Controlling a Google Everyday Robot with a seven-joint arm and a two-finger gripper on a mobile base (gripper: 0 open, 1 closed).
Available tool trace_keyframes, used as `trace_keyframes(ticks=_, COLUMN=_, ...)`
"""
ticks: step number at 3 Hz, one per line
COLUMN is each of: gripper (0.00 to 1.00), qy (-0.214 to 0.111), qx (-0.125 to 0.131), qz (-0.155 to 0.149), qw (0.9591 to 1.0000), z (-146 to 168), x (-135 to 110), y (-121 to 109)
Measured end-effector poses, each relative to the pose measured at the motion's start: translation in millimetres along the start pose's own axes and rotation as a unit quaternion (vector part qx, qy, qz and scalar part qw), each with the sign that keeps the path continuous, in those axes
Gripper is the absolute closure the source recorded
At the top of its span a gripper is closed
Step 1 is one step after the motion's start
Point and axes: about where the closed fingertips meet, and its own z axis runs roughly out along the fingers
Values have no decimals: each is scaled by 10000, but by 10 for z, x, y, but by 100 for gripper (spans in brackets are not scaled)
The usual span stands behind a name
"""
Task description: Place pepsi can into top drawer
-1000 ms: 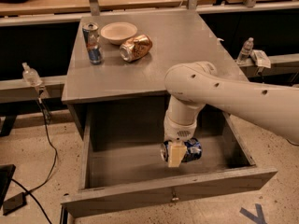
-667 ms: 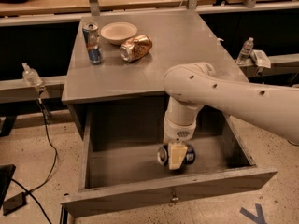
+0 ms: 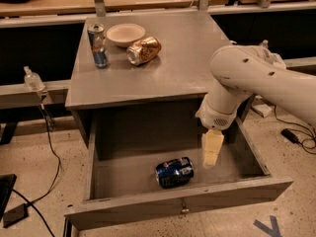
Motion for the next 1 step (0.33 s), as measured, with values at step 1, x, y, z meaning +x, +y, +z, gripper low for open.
trace_keyframes(ticks=1, gripper=0, qy=-295, qx=258, qz=292, qw=9988, z=-218, x=243, y=-35)
